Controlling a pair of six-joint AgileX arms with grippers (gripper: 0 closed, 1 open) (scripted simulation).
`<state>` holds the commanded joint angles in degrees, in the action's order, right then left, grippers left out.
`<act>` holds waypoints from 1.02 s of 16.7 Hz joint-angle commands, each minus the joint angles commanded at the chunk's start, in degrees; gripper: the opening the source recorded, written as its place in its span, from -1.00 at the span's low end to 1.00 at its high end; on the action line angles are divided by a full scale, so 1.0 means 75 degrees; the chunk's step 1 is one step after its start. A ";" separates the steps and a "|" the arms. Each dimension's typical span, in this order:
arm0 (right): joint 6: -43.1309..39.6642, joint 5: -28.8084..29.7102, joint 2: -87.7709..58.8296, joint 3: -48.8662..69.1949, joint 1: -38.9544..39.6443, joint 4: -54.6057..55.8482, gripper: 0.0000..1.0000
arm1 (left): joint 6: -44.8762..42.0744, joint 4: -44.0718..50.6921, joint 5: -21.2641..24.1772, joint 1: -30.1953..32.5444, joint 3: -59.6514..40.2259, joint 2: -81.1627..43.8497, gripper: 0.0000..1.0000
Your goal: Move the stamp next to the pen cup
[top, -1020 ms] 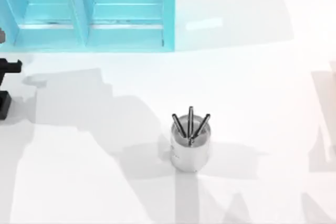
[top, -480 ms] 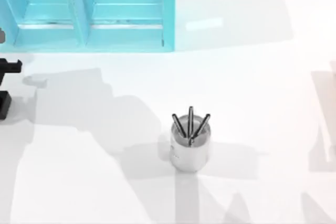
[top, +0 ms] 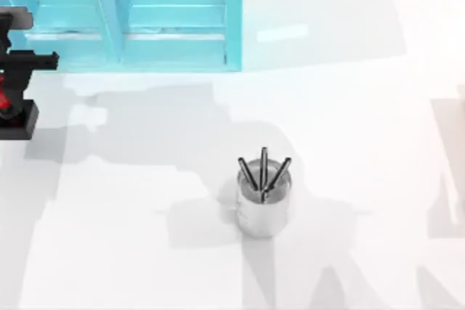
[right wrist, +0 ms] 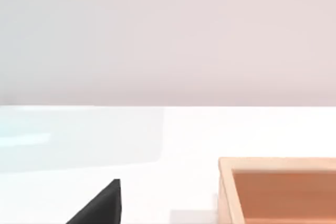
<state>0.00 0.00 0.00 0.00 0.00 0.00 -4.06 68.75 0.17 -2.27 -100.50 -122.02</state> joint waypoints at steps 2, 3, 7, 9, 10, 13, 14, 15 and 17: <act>0.0000 0.0000 0.0000 0.0000 0.0000 0.0000 1.00 | 0.0559 0.1020 -0.0002 0.0556 -0.0911 0.0029 -1.00; 0.0000 0.0000 0.0000 0.0000 0.0000 0.0000 1.00 | 0.0842 0.1517 -0.0001 0.0838 -0.1358 0.0053 -1.00; 0.0000 0.0000 0.0000 0.0000 0.0000 0.0000 1.00 | 0.1711 0.2724 -0.0001 0.1702 -0.2541 0.0200 -1.00; 0.0000 0.0000 0.0000 0.0000 0.0000 0.0000 1.00 | 0.1813 0.2839 -0.0002 0.1804 -0.2656 0.0228 -1.00; 0.0000 0.0000 0.0000 0.0000 0.0000 0.0000 1.00 | 0.1813 0.2839 -0.0002 0.1804 -0.2656 0.0228 -1.00; 0.0000 0.0000 0.0000 0.0000 0.0000 0.0000 1.00 | 0.1814 0.2802 0.0004 0.1792 -0.2617 0.0217 -1.00; 0.0000 0.0000 0.0000 0.0000 0.0000 0.0000 1.00 | 0.1908 0.2721 -0.0004 0.1888 -0.2521 0.0272 -1.00; 0.0000 0.0000 0.0000 0.0000 0.0000 0.0000 1.00 | 0.2080 0.2584 -0.0024 0.2058 -0.2349 0.0365 -1.00; 0.0000 0.0000 0.0000 0.0000 0.0000 0.0000 1.00 | 0.2658 0.2188 -0.0102 0.2621 -0.1815 0.0631 -1.00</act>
<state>0.00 0.00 0.00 0.00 0.00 0.00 15.88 85.16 -0.60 17.38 -114.11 -117.29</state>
